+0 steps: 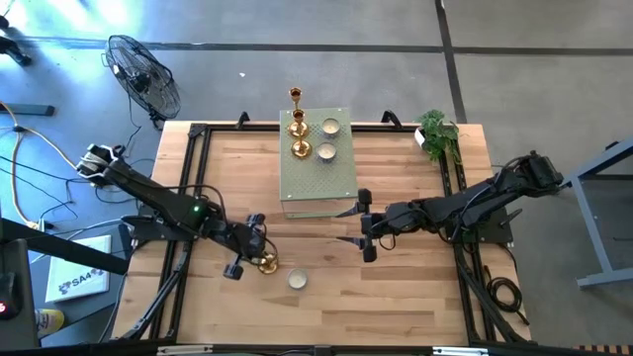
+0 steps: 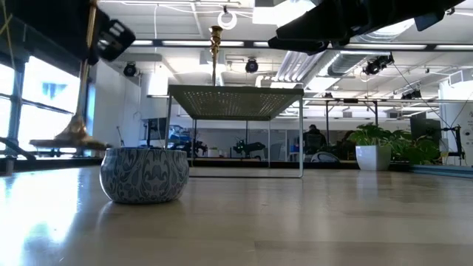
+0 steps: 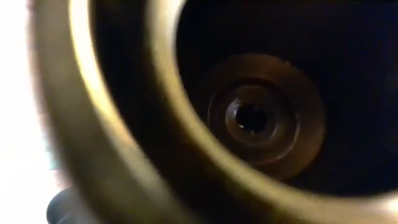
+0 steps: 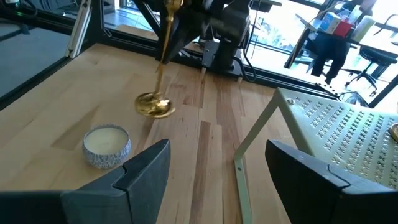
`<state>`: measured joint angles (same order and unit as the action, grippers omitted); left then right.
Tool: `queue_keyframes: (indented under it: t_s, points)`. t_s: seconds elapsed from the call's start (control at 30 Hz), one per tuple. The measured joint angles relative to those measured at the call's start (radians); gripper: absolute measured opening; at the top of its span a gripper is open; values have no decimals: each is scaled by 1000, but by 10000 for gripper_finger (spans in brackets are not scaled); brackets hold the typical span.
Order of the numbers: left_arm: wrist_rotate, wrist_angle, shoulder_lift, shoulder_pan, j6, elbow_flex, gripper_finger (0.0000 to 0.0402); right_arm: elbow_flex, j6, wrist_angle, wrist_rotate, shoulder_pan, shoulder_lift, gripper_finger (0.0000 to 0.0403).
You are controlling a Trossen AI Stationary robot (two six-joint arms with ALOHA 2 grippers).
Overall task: Pick & Place candle stick holders
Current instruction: Put the gold candle holder on the shelf aligned with the other gold candle holders
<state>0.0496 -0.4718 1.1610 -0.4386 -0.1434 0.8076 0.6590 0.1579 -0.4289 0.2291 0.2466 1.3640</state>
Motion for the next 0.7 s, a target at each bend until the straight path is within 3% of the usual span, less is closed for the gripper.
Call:
queue_keyframes:
  t_s: [0.47, 0.7]
  points:
    - [266, -382, 0, 5, 341, 409, 7, 0, -1, 0, 0, 0, 0, 259]
    - [274, -466, 0, 136, 522, 578, 7, 0, -4, 0, 0, 0, 0, 259]
